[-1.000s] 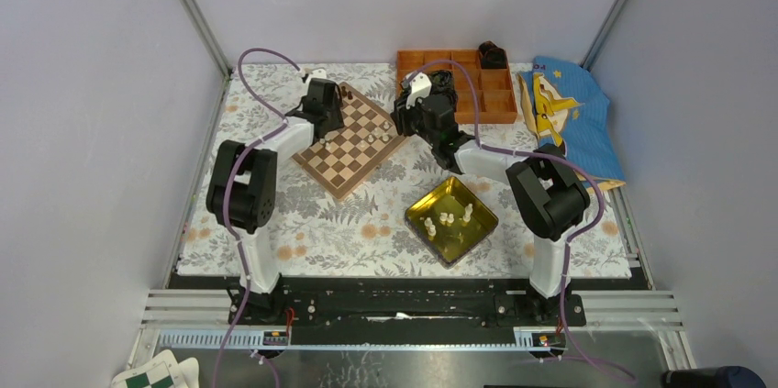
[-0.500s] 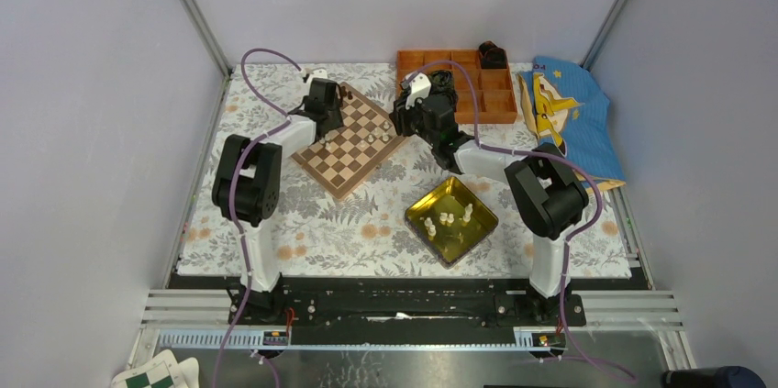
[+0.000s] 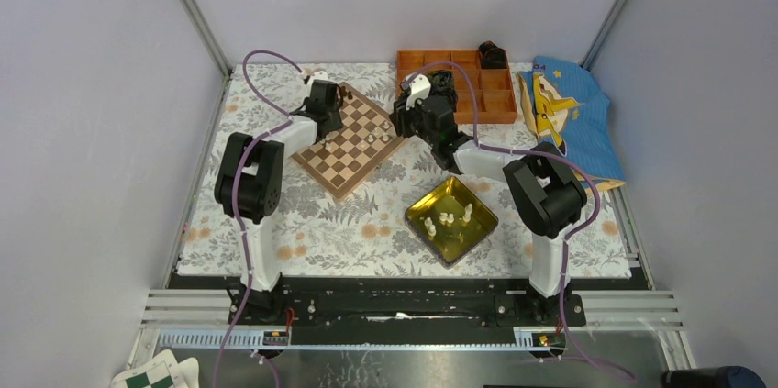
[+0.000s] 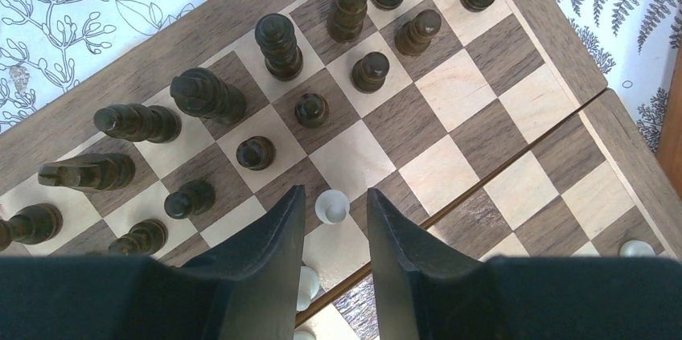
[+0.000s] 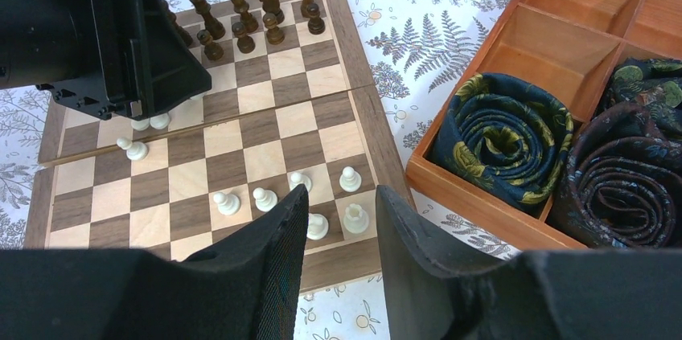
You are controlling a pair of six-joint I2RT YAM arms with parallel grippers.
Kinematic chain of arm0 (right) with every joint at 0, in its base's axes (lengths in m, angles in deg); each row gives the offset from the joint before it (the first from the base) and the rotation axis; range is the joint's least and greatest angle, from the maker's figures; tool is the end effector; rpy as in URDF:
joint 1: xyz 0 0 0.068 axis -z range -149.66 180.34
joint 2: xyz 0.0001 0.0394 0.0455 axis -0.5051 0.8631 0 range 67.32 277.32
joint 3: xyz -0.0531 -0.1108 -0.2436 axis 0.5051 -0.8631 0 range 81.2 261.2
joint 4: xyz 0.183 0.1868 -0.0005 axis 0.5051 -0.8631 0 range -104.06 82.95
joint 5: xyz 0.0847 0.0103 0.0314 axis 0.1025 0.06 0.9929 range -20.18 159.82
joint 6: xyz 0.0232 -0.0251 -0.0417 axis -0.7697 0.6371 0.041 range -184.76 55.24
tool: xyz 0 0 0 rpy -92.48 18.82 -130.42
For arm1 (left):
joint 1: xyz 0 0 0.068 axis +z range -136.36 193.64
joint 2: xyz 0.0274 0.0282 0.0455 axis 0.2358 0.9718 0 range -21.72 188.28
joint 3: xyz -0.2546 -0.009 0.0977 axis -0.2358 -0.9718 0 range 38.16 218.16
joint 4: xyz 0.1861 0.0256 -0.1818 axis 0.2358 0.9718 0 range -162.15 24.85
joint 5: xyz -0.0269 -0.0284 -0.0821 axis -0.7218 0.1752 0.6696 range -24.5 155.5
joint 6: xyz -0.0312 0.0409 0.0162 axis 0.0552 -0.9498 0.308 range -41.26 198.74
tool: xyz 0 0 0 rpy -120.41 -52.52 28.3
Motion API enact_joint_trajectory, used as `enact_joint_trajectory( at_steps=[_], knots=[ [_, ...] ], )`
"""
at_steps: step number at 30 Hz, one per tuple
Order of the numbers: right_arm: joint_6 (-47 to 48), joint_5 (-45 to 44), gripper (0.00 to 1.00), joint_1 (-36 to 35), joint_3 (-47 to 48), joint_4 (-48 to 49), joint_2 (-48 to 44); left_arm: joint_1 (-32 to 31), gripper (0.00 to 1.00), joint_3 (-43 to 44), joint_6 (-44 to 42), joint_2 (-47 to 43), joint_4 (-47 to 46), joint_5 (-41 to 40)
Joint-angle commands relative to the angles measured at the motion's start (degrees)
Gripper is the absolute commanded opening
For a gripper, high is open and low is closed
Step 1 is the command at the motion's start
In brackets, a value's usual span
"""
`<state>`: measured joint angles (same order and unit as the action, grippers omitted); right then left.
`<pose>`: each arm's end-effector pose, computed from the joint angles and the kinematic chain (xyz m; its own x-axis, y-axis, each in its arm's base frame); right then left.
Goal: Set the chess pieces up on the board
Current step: Pick up the chess piece from the chessboard.
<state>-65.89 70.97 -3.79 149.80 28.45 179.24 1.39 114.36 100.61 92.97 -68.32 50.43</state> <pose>0.3692 0.2511 0.2190 -0.1240 -0.0602 -0.9905 -0.5750 0.8179 0.0223 0.4314 -0.0843 0.1749 -0.6170 -0.2340 -0.7514 -0.2293 0.9668 -0.1128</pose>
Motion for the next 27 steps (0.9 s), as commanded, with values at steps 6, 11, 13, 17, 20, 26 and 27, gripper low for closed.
enact_joint_trajectory(
  at_steps=[6, 11, 13, 17, 20, 26, 27],
  knots=[
    [-0.6, 0.6, 0.44, 0.6, 1.3, 3.8, 0.1, 0.6, 0.38, 2.1, -0.6, 0.9, -3.0, -0.9],
    [-0.7, 0.6, 0.44, 0.8, 1.2, 3.9, 0.2, 0.7, 0.28, 2.0, -0.2, 0.9, -3.1, -0.7],
    [-0.9, 0.7, 0.44, 0.8, 1.2, 3.9, 0.2, 0.6, 0.26, 1.8, -0.1, 0.8, -3.3, -0.8],
    [-0.9, 0.8, 0.44, 0.9, 1.0, 3.9, 0.1, 0.6, 0.22, 1.3, 0.2, 0.5, -3.3, -1.0],
    [-0.9, 0.7, 0.44, 0.9, 0.8, 4.0, 0.0, 0.6, 0.18, 0.9, 0.5, 0.1, -3.4, -1.2],
    [-1.1, 0.7, 0.44, 0.9, 0.6, 3.9, -0.8, 0.6, 0.07, 0.5, 0.5, -1.1, -2.5, -2.6],
    [-1.1, 0.7, 0.43, 0.9, 0.5, 3.7, -0.7, 0.6, 0.04, 0.3, 0.5, -1.5, -2.6, -2.7]
  ],
)
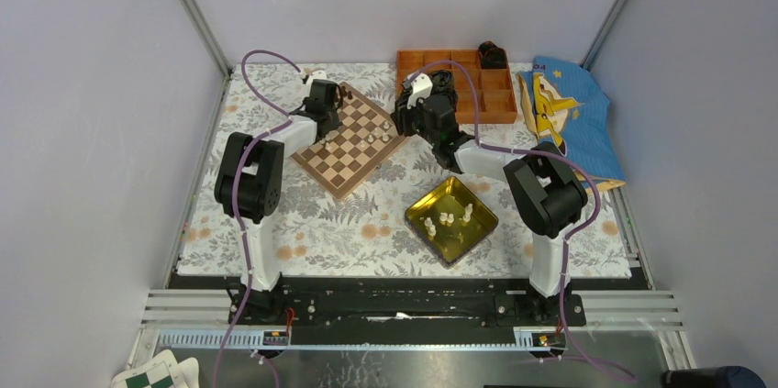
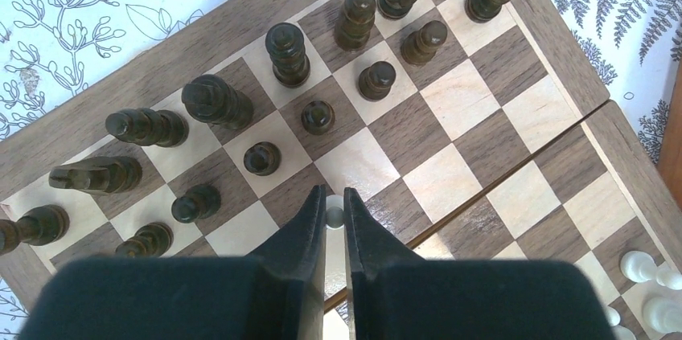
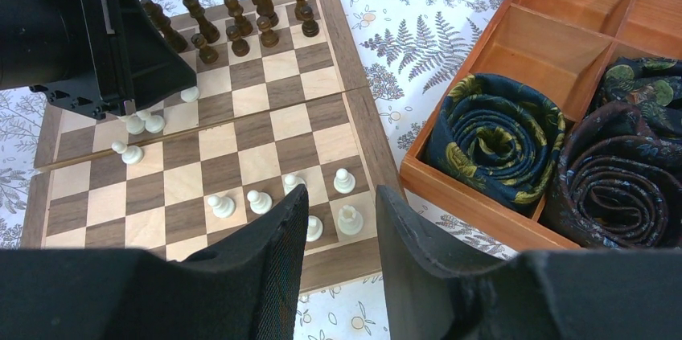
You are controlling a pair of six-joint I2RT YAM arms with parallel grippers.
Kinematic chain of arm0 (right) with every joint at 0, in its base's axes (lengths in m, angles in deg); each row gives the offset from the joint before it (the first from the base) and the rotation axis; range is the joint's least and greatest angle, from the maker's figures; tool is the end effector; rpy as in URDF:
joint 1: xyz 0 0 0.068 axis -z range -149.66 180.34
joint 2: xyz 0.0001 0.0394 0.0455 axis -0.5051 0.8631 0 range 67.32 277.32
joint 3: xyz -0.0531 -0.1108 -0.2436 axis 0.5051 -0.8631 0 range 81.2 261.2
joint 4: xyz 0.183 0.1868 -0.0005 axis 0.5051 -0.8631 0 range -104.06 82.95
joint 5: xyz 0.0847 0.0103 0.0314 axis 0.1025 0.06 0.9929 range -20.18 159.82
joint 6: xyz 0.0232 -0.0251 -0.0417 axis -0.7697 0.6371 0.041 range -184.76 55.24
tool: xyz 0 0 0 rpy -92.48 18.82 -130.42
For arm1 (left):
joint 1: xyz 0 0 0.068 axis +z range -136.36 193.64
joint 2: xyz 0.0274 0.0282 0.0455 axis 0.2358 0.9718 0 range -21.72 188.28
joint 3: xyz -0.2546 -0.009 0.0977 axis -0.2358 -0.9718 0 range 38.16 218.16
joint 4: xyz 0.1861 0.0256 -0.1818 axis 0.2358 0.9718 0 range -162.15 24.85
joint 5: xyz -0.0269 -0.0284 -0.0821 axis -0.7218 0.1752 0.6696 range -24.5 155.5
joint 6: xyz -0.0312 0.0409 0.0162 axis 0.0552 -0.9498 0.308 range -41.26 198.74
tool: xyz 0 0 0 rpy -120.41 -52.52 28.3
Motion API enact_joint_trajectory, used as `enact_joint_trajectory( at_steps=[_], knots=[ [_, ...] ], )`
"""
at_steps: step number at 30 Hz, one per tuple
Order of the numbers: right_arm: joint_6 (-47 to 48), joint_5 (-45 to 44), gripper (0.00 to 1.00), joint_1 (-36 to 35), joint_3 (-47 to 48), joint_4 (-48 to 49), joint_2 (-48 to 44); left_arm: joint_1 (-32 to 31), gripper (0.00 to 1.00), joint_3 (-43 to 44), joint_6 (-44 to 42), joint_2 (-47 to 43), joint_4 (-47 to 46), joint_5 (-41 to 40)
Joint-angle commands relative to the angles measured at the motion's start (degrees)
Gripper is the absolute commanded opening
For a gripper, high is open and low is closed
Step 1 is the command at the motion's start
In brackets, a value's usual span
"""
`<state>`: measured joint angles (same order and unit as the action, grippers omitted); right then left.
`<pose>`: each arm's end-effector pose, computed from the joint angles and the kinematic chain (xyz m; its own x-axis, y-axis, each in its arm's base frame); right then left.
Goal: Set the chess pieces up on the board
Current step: Pick up the chess piece from the chessboard.
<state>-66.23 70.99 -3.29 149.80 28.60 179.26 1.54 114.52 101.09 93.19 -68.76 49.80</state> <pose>0.3715 0.2480 0.2192 -0.1260 -0.0529 -0.9906 -0.5674 0.8230 0.0282 0.4329 -0.0830 0.1749 -0.6064 -0.2443 -0.7567 -0.2439 0.9629 -0.1154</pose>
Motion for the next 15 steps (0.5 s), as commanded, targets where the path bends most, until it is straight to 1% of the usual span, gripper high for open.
enact_joint_trajectory(
  at_steps=[1, 2, 10, 15],
  knots=[
    [-0.7, 0.6, 0.44, 0.4, 0.5, 3.4, -0.9, 0.5, 0.01, -0.3, 0.1, -2.2, -2.2, -2.4],
    [-0.6, 0.6, 0.44, 0.4, 0.5, 3.2, -1.1, 0.5, 0.0, -0.6, 0.2, -2.7, -2.4, -2.6],
    [-0.7, -0.1, 0.43, 0.4, 0.0, 2.8, -1.8, 0.2, 0.0, -3.2, 0.6, -7.4, -2.1, -2.2],
    [-0.7, -0.8, 0.44, 0.4, -0.6, 2.5, -2.4, -2.7, 0.0, -4.2, -1.2, -10.3, -0.3, -3.6]
  ],
)
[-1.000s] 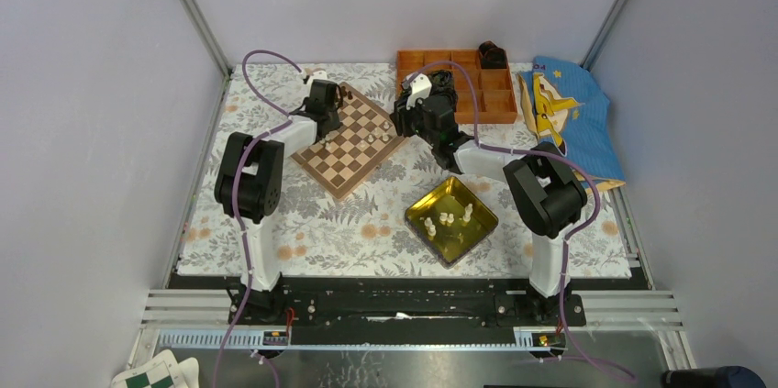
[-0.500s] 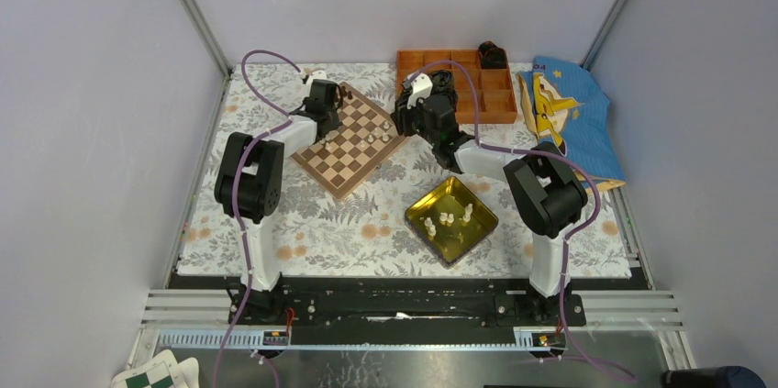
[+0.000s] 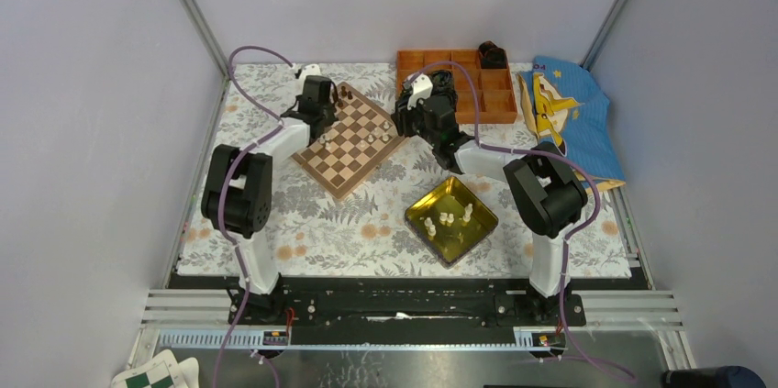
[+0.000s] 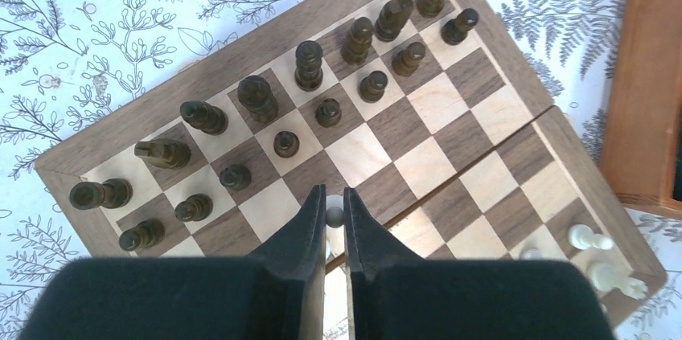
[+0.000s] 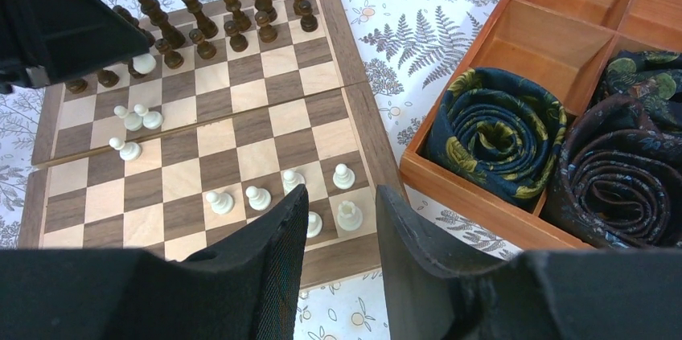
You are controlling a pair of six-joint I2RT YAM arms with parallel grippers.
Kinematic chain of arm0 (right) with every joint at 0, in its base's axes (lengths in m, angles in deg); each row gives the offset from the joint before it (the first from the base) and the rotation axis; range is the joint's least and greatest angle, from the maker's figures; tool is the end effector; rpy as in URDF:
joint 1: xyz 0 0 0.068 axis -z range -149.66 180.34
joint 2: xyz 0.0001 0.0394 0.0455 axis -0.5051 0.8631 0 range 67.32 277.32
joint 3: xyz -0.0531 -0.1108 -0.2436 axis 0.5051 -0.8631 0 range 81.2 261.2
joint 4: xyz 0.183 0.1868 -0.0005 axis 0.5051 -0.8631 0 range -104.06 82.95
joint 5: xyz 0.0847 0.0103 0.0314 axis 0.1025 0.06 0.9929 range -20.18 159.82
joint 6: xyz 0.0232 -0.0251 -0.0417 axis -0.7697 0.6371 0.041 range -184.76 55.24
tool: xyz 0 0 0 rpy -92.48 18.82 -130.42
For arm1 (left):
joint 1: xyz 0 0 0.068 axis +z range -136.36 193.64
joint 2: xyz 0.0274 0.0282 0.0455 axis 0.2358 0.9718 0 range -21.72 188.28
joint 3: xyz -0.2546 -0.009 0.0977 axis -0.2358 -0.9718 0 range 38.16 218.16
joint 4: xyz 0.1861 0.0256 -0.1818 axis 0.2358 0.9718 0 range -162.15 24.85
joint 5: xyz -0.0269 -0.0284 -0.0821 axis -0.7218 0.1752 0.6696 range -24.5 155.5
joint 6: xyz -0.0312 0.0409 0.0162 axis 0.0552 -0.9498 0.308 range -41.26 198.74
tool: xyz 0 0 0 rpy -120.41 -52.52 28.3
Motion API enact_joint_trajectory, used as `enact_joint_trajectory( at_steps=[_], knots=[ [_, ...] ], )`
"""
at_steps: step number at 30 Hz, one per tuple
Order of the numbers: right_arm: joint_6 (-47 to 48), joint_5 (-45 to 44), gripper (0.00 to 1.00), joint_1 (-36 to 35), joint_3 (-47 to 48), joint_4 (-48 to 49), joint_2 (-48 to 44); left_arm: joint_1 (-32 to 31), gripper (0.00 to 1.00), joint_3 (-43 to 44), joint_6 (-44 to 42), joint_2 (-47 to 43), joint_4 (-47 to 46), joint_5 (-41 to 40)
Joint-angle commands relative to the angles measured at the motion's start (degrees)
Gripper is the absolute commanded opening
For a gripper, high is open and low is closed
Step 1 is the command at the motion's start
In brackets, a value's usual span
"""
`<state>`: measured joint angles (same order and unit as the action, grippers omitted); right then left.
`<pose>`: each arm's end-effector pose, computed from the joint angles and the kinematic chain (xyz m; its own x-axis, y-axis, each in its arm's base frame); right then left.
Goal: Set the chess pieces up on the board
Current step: Pick up the chess piece from the chessboard, then place the chess piece on the chessboard.
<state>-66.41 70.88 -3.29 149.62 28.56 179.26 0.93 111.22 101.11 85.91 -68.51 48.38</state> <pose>0.3711 0.2477 0.2181 -0.1309 -0.0524 -0.9900 -0.5653 0.8243 0.0311 0.4125 -0.0824 0.2087 -0.5522 -0.2482 -0.7959 -0.2439 0.9610 -0.1305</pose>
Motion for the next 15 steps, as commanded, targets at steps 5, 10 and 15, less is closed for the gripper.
enact_joint_trajectory(
  at_steps=[5, 10, 15],
  knots=[
    [-0.4, -1.8, 0.44, 0.6, -1.5, 2.5, -3.6, -7.4, 0.0, -2.8, -1.8, -5.6, 1.6, -4.9],
    [-0.8, -2.9, 0.44, 1.2, -3.4, 2.9, -4.9, -12.0, 0.0, -7.3, 0.2, -8.0, 1.0, -5.2],
    [-1.2, -3.1, 0.43, 1.5, -5.2, 3.3, -6.3, -14.6, 0.0, -10.0, 1.7, -8.6, 0.1, -6.0]
  ],
)
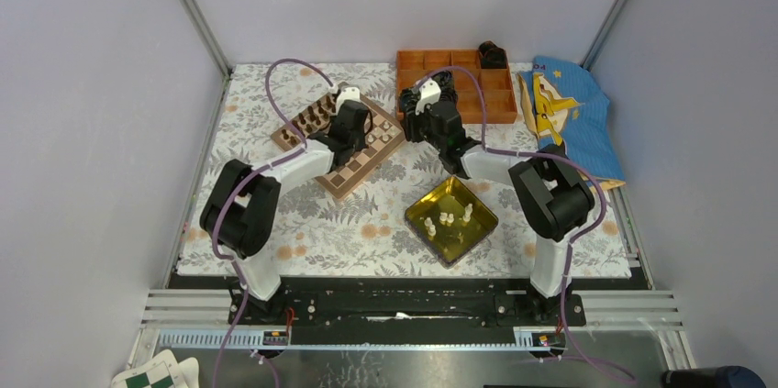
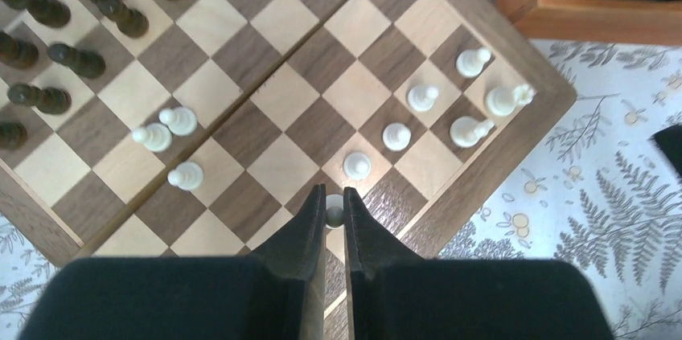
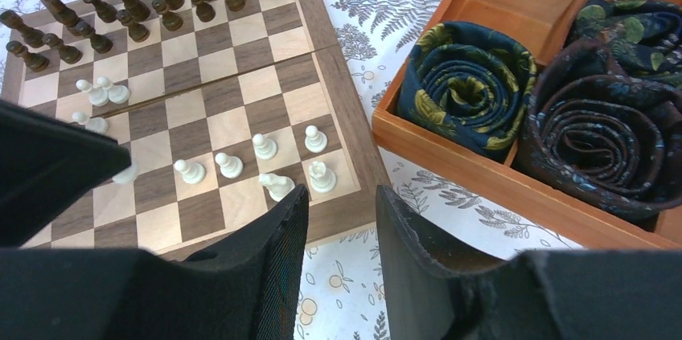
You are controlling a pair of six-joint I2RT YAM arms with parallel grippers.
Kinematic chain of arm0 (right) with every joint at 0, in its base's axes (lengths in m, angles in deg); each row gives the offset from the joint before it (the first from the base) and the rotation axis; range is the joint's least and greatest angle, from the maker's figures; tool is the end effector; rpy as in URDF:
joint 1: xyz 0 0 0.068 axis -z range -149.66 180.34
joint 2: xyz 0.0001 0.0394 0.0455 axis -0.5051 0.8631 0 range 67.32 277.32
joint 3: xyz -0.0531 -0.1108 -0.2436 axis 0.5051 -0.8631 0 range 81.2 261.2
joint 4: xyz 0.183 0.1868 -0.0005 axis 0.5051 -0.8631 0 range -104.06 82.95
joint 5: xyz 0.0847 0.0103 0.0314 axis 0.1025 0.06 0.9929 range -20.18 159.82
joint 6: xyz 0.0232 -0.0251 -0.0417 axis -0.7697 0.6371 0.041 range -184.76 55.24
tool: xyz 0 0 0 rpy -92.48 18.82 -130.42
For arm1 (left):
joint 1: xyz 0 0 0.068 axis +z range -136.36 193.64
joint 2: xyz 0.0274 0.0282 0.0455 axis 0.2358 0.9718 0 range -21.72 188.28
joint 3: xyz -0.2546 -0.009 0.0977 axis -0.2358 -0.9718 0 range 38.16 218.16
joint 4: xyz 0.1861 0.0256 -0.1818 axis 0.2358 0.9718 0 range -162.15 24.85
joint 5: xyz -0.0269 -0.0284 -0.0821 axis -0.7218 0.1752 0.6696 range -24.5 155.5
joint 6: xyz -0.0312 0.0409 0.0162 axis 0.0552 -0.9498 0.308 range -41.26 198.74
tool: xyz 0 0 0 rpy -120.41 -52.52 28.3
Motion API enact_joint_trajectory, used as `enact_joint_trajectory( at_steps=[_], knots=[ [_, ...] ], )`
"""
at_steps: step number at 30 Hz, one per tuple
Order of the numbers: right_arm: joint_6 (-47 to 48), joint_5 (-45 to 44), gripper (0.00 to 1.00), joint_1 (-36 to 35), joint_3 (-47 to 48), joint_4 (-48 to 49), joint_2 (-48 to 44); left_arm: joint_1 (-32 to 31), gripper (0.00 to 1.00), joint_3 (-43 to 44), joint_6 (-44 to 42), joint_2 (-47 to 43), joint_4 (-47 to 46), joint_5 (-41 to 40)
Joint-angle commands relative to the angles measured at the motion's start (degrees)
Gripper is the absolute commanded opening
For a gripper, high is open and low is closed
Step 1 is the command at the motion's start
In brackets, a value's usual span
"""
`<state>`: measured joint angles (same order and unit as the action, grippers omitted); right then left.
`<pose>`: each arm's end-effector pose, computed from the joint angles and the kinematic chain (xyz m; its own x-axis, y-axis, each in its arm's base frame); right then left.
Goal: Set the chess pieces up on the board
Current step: Place the chess piece on the chessboard.
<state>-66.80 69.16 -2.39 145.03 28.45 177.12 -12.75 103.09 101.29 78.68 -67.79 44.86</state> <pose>0.3625 0.2325 0.2075 -0.1717 -0.0680 -0.9828 -0.5252 0.8503 0.0329 0.3498 -0.1596 0.2112 -0.5965 -0.1046 -0.7958 -0.0598 0.9945 -0.0858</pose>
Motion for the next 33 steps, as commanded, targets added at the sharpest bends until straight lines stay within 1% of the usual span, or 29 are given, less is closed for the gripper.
enact_joint_trajectory(
  at_steps=[1, 13, 25, 33],
  knots=[
    [-0.9, -1.4, 0.44, 0.7, -0.9, 3.4, -4.3, -1.2, 0.0, -2.1, 1.7, -1.5, -0.6, -2.7],
    [-0.9, -1.1, 0.44, 0.7, -1.8, 3.6, -5.0, -1.5, 0.0, -4.7, 2.9, -0.4, -3.7, -4.5],
    [-0.9, -0.7, 0.44, 1.1, -1.2, 3.7, -3.9, -1.5, 0.0, -3.9, 3.2, 2.8, -4.2, -4.1],
    [-1.0, -0.4, 0.44, 1.2, -1.1, 3.8, -3.4, -1.2, 0.0, -3.9, 3.7, 3.7, -6.2, -3.7]
  ],
)
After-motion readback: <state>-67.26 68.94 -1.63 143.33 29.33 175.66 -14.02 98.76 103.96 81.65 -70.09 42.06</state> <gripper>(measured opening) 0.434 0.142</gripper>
